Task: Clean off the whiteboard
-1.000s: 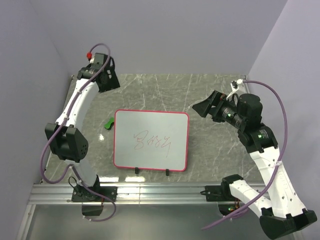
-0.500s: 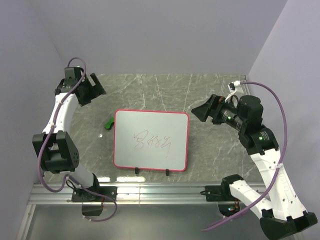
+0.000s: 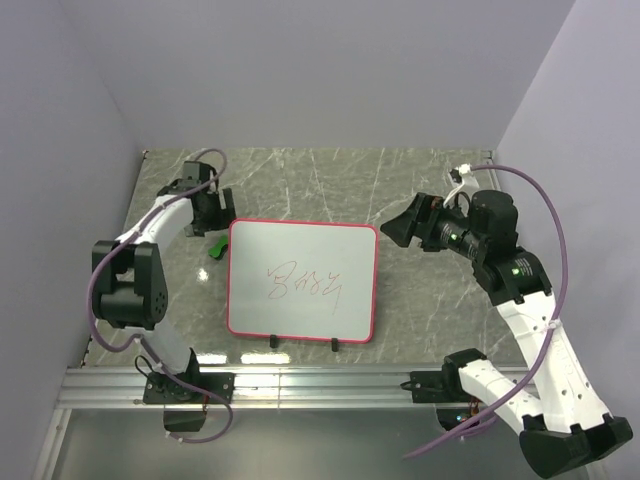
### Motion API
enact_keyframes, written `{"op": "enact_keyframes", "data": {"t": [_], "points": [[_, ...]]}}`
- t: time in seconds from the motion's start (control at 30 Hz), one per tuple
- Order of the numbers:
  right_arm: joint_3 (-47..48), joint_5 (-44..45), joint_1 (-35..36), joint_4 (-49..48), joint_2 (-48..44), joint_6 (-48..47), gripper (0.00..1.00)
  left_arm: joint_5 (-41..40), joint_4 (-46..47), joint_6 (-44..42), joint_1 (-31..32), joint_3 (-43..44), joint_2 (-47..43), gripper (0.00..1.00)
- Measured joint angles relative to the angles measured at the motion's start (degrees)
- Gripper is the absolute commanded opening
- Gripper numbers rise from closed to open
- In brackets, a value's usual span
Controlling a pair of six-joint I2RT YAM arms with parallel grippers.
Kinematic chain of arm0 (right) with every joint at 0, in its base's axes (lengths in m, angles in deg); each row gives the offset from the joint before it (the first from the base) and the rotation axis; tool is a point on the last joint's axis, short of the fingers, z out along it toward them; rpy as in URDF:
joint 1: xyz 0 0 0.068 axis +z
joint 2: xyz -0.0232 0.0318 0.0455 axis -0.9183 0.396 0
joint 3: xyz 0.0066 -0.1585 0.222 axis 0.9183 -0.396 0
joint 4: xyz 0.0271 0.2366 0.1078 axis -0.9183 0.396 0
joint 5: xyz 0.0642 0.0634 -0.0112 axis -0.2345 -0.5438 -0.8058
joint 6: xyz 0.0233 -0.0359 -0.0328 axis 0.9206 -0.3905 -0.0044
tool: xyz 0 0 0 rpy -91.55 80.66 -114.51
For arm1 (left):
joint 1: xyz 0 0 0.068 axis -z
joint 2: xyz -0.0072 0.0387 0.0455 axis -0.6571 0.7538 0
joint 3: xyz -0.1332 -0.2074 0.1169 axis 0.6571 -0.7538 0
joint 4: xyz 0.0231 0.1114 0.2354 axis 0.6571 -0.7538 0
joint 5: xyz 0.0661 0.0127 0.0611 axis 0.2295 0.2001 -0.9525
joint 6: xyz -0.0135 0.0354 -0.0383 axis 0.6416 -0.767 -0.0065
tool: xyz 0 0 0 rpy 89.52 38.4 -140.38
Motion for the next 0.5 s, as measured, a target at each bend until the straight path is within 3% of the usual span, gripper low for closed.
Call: {"op": "enact_keyframes", "data": {"t": [0.17, 0.5], "points": [[-1.6, -0.2, 0.0, 0.4, 0.9, 0.0, 0.99, -2.5, 0.3, -2.0, 3.4, -1.2, 2.4, 0.84], [-2.2, 0.0, 0.0, 1.0, 2.9, -0.5, 0.99, -7.1, -0.6, -3.0, 3.2, 0.2, 10.9, 0.81]]}}
